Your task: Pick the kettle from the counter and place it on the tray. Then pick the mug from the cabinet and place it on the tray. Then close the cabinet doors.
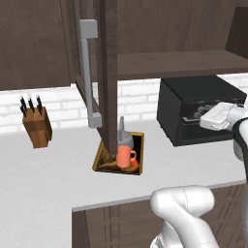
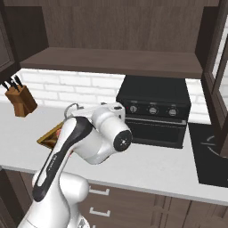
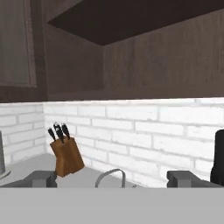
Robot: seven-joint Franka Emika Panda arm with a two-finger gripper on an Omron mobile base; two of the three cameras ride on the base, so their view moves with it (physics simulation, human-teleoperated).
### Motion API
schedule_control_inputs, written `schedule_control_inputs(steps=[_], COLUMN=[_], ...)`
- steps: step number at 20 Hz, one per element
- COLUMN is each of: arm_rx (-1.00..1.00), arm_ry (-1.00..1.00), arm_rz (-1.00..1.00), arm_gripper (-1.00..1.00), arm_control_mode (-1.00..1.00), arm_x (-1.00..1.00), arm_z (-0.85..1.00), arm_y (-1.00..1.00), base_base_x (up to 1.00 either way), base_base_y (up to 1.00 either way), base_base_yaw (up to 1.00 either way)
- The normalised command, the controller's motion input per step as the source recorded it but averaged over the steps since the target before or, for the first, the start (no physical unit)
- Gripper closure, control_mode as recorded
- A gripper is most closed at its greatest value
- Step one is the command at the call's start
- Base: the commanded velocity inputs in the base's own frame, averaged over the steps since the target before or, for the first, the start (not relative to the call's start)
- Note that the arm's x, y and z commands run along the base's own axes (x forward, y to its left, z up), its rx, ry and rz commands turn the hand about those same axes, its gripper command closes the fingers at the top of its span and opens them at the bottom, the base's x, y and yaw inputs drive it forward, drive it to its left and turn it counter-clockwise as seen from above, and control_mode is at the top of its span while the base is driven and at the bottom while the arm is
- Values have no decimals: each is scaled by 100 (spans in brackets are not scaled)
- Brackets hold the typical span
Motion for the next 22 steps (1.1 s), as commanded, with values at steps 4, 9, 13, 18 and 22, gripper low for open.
schedule_control_inputs(steps=[4, 9, 13, 18, 22], arm_rx=[6, 5, 5, 8, 7], arm_ry=[-8, -3, 0, -1, -10], arm_rz=[0, 0, 0, -2, -13], arm_gripper=[-100, -100, -100, -100, -100], arm_control_mode=[-100, -100, -100, -100, -100], arm_x=[-29, -7, 0, -14, -61], arm_z=[0, 17, 14, 10, 1], arm_y=[-63, -86, -92, -96, -79], base_base_x=[0, 0, 0, 0, 0], base_base_y=[0, 0, 0, 0, 0], base_base_yaw=[0, 0, 0, 0, 0])
